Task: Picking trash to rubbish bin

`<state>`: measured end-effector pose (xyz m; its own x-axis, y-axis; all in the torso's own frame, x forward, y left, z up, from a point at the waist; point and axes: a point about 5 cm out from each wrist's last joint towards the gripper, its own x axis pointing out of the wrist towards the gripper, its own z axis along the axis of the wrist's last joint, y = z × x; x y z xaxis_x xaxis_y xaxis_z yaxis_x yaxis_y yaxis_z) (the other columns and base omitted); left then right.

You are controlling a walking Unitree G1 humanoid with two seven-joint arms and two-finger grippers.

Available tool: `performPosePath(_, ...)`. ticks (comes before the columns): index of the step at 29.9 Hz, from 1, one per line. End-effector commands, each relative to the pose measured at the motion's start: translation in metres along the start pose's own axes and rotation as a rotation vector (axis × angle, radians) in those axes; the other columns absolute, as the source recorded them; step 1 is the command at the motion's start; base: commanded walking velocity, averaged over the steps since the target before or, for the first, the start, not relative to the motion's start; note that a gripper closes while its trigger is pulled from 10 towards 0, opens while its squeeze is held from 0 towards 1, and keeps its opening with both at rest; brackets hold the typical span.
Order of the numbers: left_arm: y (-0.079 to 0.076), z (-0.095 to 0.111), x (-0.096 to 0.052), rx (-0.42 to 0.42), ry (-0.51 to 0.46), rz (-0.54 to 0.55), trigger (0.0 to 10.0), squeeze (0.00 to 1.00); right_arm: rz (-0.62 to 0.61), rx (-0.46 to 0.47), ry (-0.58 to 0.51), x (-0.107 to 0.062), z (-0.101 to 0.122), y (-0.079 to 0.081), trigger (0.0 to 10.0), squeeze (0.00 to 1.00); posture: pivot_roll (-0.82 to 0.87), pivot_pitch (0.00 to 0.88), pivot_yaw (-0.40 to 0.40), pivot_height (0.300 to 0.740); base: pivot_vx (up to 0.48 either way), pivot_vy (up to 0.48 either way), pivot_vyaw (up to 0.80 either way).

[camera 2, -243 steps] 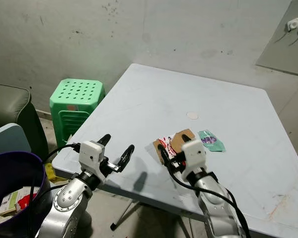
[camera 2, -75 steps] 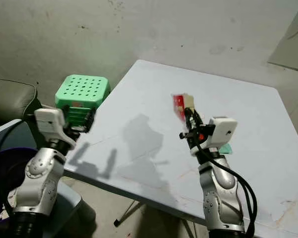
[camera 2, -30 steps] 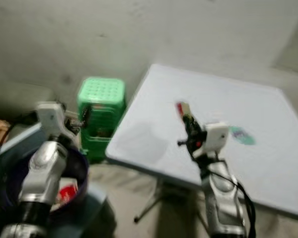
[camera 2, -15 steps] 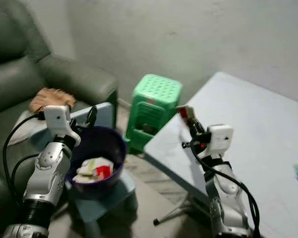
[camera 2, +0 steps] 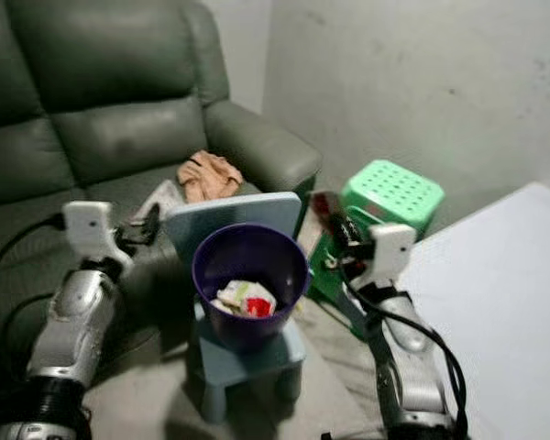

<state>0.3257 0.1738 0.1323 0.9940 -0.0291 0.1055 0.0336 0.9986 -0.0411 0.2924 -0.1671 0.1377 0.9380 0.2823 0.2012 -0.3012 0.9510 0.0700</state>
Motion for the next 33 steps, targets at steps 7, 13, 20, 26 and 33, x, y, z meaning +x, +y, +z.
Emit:
performPosePath(7,-0.022,-0.003,-0.002,-0.044,0.021,-0.081,10.0,0.0,-0.023,0.023,0.013,-0.002,-0.002,-0.007,10.0,0.0,0.04,0.0,-0.099,0.74,0.0,0.0,0.23)
performPosePath(13,-0.02,-0.001,-0.001,-0.046,0.017,-0.071,10.0,0.0,0.011,0.018,0.034,-0.002,-0.005,-0.004,10.0,0.0,0.04,0.0,-0.101,0.74,0.127,0.0,0.0)
performPosePath(20,-0.019,0.001,-0.001,-0.051,0.015,-0.066,10.0,0.0,0.045,0.005,0.061,-0.001,-0.009,-0.002,10.0,0.0,0.04,0.0,-0.105,0.74,0.283,0.0,0.0)
performPosePath(26,-0.019,0.0,-0.002,-0.045,0.014,-0.053,10.0,0.0,0.07,-0.006,0.116,-0.001,-0.014,0.0,10.0,0.0,0.04,0.0,-0.108,0.74,0.126,0.0,0.0)
performPosePath(33,-0.03,-0.001,-0.01,-0.047,-0.004,-0.08,10.0,0.0,0.119,-0.053,0.211,0.006,-0.024,0.002,10.0,0.0,0.05,0.0,-0.12,0.74,0.0,0.0,0.0)
